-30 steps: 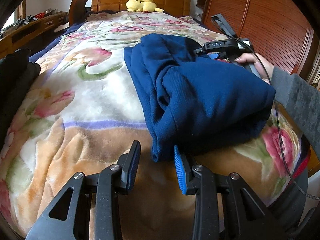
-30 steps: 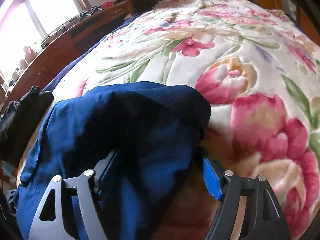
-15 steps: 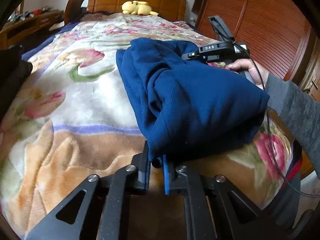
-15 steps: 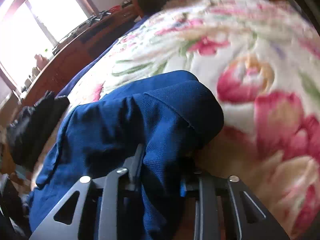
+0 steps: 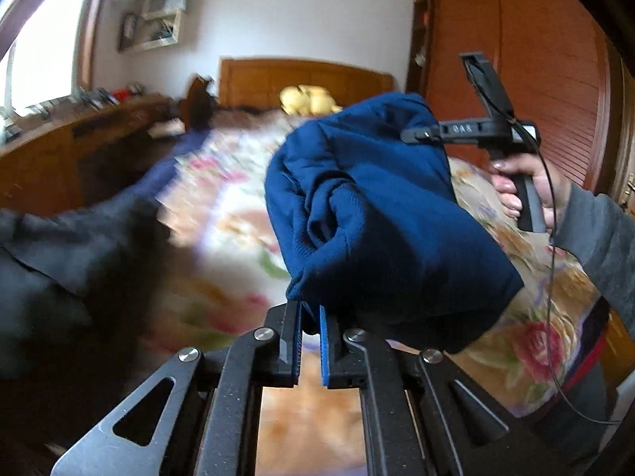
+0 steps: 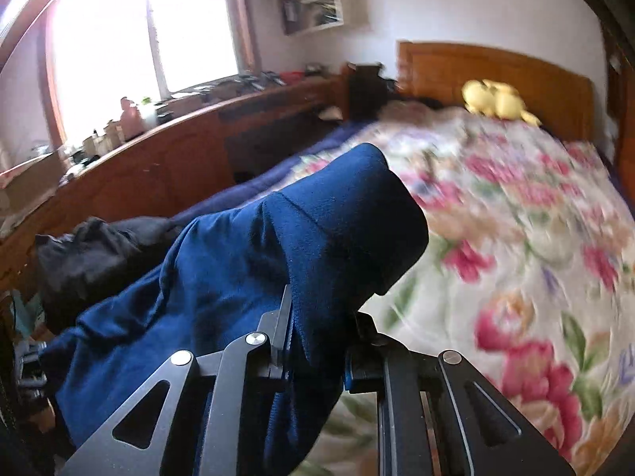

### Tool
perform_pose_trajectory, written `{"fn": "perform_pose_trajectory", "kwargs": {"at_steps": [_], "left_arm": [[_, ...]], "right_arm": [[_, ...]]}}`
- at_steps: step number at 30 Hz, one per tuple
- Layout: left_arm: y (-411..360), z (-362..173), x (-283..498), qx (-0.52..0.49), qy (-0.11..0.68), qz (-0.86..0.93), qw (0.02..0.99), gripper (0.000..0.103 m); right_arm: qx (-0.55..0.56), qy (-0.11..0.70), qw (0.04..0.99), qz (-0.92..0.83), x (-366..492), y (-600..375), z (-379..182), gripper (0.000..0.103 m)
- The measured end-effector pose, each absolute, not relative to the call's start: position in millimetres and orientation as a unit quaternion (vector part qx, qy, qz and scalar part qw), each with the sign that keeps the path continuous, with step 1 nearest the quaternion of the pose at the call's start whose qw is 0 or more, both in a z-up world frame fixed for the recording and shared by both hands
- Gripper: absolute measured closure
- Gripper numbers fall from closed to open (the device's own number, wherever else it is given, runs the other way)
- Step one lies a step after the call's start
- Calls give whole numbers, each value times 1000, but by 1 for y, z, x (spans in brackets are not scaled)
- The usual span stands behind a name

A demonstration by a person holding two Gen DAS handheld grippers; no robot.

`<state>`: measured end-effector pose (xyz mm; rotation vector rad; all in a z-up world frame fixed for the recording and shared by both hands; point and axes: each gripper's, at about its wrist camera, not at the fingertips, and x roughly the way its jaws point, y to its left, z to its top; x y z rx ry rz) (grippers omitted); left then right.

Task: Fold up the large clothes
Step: 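Carry the jacket bundle to the bed edge and open the left tool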

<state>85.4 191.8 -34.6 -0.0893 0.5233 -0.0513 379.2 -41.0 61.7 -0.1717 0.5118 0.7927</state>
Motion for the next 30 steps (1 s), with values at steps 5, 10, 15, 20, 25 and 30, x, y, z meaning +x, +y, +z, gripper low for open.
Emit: {"fn": "perform_pose_trajectory", "kwargs": {"at_steps": [5,10,15,20,25,30], "left_arm": [[267,12,49,-16,230,47,972,96],[356,35,10,-6,232,144,962,95],[449,21,-18,-21,263,239,934,96],[480,-31,-23,-42,318,267,909,95],[482,-41,-27,-64,307,267,911,94],[475,-27,-36,-72,295,282,910,83]], "right_arm": [[-115,210,876,419,348,40,106,86],[-137,191,853,465,322,144,126,86],[-155,206,828,498,312,249,105,85],[-185,266,818,476,322,313,41,82],[-202,290,820,449,340,315,13,64],[-203,271,822,457,325,295,25,41]]}}
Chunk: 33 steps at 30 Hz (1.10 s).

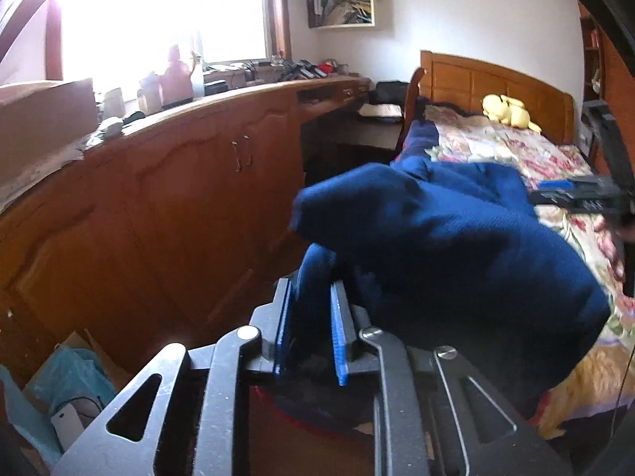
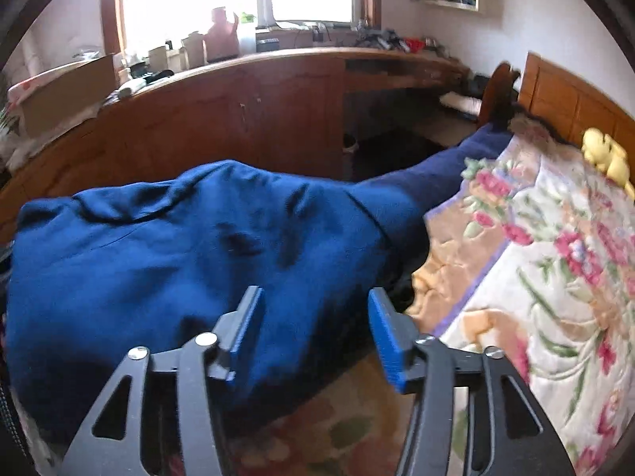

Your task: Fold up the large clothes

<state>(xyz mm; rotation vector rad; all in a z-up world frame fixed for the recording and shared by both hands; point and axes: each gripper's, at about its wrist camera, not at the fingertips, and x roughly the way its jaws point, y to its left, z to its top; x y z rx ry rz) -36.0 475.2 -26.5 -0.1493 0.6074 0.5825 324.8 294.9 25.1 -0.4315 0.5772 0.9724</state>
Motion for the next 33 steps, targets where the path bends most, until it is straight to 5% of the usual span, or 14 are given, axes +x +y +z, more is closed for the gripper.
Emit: {"fn": "perform_pose_trajectory", "kwargs": {"at_steps": [12,33], "left_arm": [[424,27,-41,-38,263,279,923,69],[204,28,63,-18,246,97,964,64]], "right_arm": [[-173,212,839,471,244,154,42,22],[-119,184,916,336,162,-67,34,18]]}}
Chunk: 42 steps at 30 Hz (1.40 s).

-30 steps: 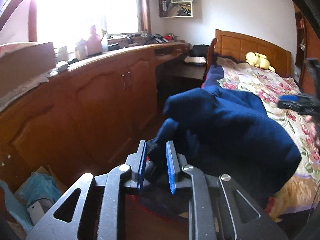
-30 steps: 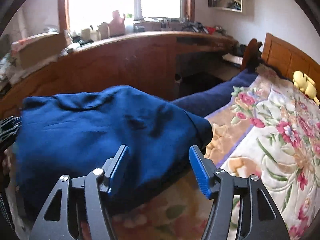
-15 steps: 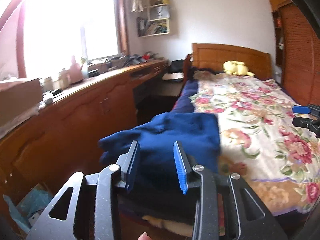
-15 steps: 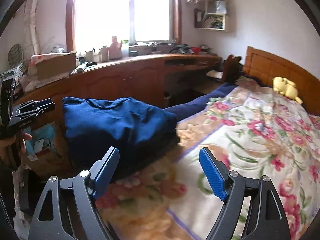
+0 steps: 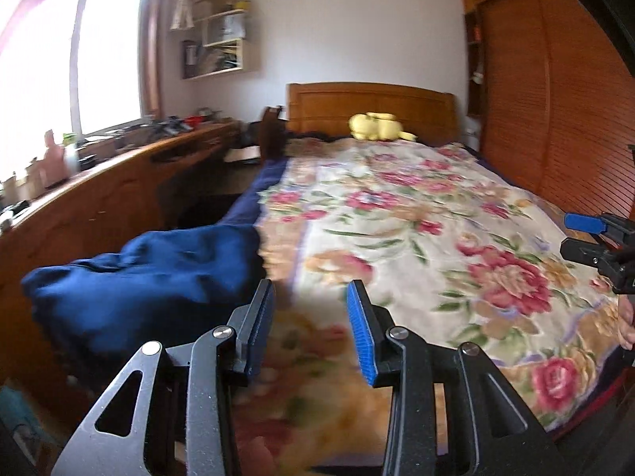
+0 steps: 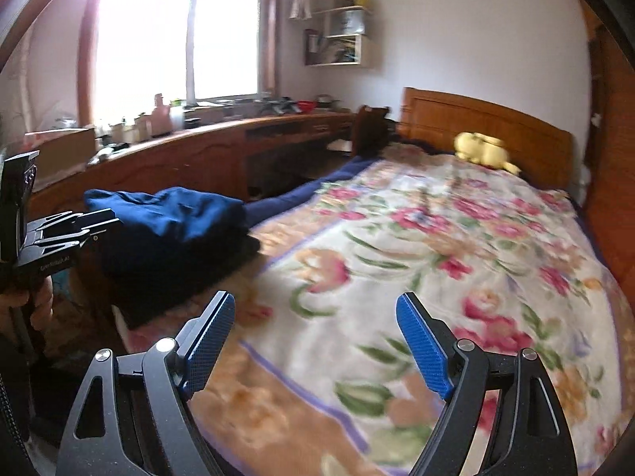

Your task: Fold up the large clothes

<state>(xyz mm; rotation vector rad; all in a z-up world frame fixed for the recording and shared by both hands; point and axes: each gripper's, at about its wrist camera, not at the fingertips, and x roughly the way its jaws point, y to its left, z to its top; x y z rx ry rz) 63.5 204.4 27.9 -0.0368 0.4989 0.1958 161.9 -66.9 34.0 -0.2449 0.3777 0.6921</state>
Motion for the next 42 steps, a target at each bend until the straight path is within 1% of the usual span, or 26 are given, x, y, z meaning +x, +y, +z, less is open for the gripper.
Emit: {"fn": "perform_pose_trajectory", "kwargs": {"at_steps": [10,17,28,42], "left_arm": [[93,14,103,-26,253,1,967,64],[36,17,111,-27,252,-36,967,64],[10,18,100,-36,248,-40,967,64],[7,16,95,-32,252,-37,966,64]], "right_arm": [[-68,184,948,252,121,-137,22,18],[-26,161,968,191,88,-172,20,18],[-9,146,980,138,58,-175,9,18],[8,142,981,135,69,-174,-2,18]]}}
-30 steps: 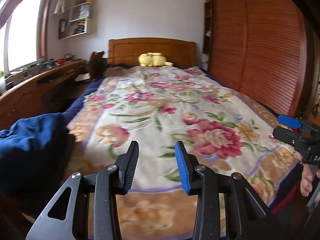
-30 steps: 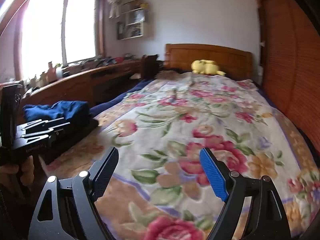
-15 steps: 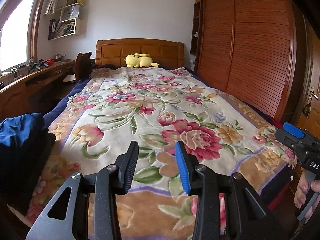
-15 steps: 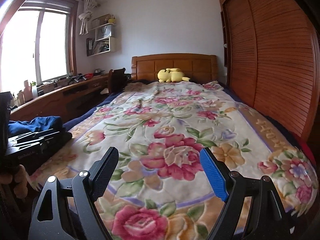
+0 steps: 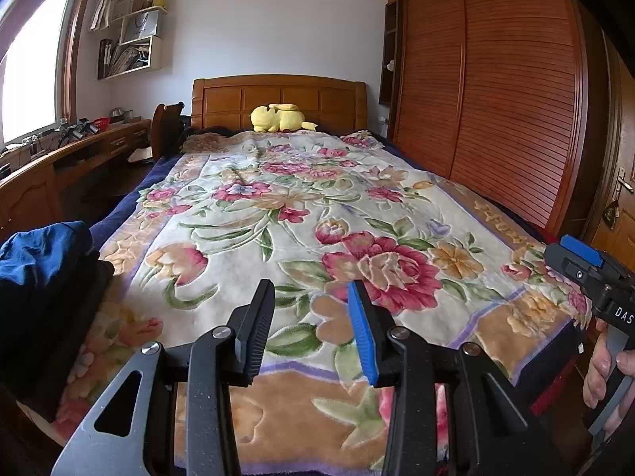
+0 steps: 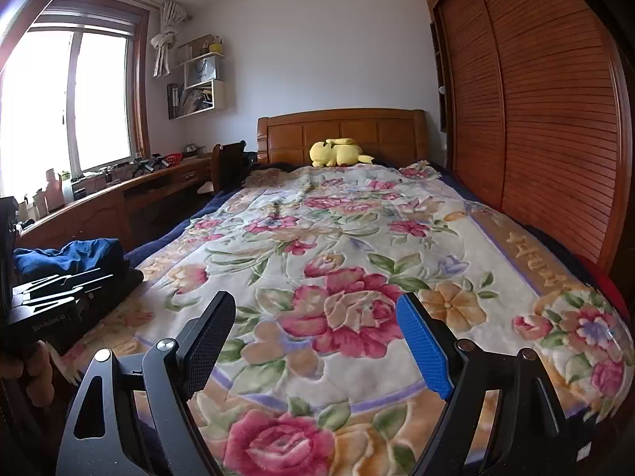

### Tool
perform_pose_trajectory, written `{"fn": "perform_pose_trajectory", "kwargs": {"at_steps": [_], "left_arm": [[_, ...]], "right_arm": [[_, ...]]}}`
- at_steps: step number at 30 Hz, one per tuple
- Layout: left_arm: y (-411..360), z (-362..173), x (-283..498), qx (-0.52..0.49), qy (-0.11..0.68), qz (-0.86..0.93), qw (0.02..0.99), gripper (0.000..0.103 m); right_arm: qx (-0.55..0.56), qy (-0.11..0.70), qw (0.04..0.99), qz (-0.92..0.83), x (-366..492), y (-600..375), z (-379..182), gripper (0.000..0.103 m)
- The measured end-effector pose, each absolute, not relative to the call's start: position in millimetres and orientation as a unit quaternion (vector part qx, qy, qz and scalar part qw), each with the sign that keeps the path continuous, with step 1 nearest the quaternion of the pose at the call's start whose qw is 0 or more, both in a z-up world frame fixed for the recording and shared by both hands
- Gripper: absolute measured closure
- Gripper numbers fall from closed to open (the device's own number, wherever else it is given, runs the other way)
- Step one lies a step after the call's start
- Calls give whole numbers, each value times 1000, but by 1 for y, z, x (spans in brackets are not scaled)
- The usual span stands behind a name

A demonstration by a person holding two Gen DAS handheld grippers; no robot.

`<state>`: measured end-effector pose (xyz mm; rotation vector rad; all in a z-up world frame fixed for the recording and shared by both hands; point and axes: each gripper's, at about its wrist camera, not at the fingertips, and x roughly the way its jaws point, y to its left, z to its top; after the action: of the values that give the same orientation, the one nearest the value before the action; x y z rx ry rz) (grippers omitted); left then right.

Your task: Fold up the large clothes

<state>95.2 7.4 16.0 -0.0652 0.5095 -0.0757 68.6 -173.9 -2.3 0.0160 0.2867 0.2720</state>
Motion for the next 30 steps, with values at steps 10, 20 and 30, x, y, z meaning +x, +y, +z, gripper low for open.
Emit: {"fn": "perform_pose_trajectory", "kwargs": {"at_steps": [10,20,30], "left_arm": [[7,15,94,-32,252,-38,966,64],[5,17,89,-32,247,-36,968,64],[6,24,85,-31,241,-33,969,64]], "right_arm": [[6,144,980,140,70,-181,-1,18],[3,142,979,144,68,-189,-1,18],[0,140,979,148,67,-193,1,18]]}}
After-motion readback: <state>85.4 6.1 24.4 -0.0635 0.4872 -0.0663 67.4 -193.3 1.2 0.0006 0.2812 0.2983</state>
